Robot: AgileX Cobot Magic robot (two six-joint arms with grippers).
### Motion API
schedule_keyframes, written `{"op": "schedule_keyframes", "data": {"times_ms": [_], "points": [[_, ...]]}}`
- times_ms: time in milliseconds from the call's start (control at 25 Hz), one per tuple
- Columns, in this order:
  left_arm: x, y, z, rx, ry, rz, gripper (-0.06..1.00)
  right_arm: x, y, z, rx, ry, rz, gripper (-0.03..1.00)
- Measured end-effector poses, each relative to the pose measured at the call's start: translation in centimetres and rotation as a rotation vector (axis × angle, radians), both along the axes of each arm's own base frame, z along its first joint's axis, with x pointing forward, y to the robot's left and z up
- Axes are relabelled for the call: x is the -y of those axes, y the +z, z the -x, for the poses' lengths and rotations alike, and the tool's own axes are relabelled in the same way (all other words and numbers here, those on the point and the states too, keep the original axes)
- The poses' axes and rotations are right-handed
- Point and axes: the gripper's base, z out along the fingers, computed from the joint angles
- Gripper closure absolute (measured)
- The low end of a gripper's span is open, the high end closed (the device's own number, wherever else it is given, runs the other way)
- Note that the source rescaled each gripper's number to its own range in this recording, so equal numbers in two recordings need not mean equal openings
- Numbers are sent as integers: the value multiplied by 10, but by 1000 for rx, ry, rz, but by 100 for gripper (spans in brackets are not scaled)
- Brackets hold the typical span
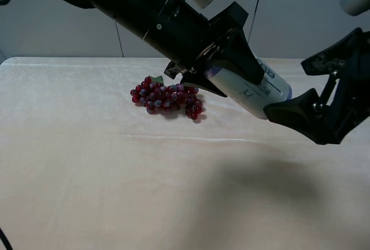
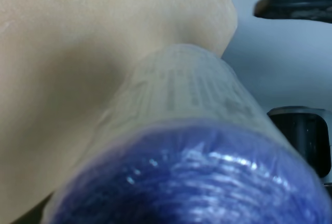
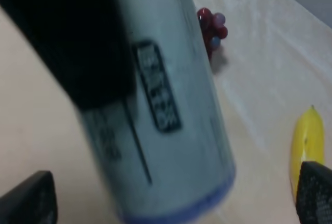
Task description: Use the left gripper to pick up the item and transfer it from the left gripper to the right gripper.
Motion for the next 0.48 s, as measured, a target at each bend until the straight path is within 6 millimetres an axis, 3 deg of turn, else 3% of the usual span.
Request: {"op": "schedule_keyframes", "data": {"times_ms": [480], "points": [[0, 0, -1, 4, 8, 1, 94, -21, -16, -22, -26, 31, -12, -3]]}}
